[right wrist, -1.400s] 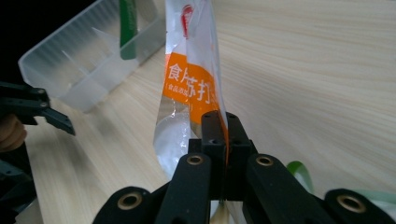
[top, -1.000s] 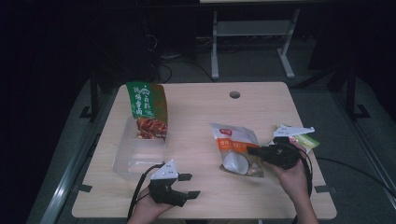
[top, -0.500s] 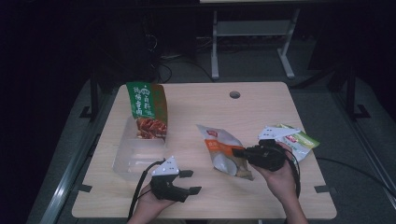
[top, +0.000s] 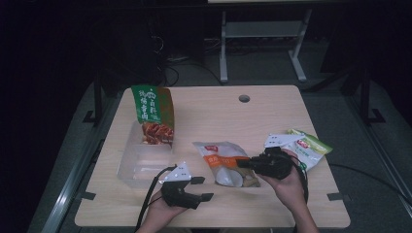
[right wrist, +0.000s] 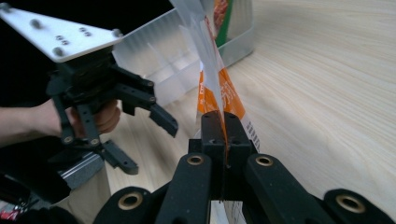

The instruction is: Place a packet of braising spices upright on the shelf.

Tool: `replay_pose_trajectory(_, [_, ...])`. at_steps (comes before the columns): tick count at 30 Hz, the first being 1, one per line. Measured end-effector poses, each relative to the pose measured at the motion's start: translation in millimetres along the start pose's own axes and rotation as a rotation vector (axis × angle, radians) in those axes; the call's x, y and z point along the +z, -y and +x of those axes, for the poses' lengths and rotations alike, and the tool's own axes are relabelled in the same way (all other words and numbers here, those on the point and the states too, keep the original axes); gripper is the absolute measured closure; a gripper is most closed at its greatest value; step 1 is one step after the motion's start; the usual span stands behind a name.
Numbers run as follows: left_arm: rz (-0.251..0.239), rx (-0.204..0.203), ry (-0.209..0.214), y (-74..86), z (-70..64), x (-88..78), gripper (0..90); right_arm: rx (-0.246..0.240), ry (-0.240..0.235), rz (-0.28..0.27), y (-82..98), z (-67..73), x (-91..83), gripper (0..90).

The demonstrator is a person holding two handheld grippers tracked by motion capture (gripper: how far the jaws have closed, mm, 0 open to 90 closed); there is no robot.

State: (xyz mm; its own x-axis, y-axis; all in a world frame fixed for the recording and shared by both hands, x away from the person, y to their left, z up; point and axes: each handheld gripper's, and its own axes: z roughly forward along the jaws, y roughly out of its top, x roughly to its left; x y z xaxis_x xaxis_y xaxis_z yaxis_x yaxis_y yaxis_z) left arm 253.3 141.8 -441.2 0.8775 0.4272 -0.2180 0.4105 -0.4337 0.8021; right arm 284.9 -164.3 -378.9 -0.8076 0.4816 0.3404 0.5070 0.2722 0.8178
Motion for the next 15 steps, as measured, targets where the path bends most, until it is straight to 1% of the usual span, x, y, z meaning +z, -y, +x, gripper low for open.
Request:
replay_pose_trajectory(2, [0.002, -0.005, -0.003, -1.9, 1.3, 2.8, 34.7, -0.006, -0.008, 0.006, 0.1, -0.3, -0.2, 89.9])
replay_pose_trajectory(6, [0.006, -0.023, -0.016, -6.8, 4.6, 8.7, 35.0, -0.017, -0.04, 0.016, 1.3, -3.1, -1.0, 89.8])
replay_pose_trajectory(7, [0.004, -0.02, -0.02, -8.8, 6.9, 10.1, 35.3, -0.02, -0.047, 0.019, 1.8, -3.9, -1.4, 89.7])
replay_pose_trajectory(9, [-0.002, -0.031, -0.025, -12.5, 11.5, 13.7, 36.4, -0.027, -0.054, 0.023, 2.8, -5.5, -2.0, 89.7])
replay_pose_trajectory(11, [-0.008, -0.056, -0.015, -16.1, 15.7, 18.0, 37.2, -0.029, -0.048, 0.032, 3.4, -7.0, -3.2, 89.6])
replay_pose_trajectory(12, [-0.01, -0.07, -0.01, -17.9, 17.0, 20.3, 38.7, -0.027, -0.054, 0.037, 3.7, -7.9, -3.8, 89.6])
replay_pose_trajectory(15, [-0.011, -0.083, 0.007, -23.4, 19.4, 27.3, 45.4, -0.039, -0.059, 0.045, 4.8, -9.3, -3.9, 89.6])
